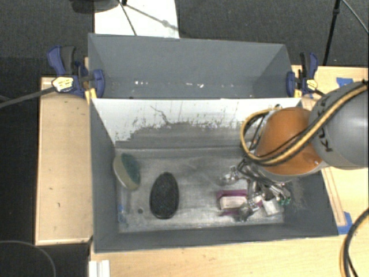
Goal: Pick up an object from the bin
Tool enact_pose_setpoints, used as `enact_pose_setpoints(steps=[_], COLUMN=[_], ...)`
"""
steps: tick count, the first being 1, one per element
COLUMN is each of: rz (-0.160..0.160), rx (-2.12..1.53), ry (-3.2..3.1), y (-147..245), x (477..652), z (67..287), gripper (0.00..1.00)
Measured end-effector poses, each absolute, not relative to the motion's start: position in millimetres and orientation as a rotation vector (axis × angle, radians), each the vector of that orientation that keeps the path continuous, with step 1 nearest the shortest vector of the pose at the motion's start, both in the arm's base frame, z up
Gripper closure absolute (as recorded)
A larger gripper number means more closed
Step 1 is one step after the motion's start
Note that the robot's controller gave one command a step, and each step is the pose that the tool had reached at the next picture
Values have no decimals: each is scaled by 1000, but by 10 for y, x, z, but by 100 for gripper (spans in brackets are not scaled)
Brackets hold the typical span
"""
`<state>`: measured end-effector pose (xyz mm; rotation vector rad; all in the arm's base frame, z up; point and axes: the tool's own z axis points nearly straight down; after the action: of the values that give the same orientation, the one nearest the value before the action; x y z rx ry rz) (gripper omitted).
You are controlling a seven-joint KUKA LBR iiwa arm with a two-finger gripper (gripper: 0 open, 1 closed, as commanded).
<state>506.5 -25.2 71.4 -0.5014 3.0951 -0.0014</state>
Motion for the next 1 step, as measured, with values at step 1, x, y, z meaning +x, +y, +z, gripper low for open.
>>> enact_pose_setpoints(steps=[1], rz=[-3], rx=[-299], ry=[3122], y=[-75], x=[5071], z=[723], gripper=[0])
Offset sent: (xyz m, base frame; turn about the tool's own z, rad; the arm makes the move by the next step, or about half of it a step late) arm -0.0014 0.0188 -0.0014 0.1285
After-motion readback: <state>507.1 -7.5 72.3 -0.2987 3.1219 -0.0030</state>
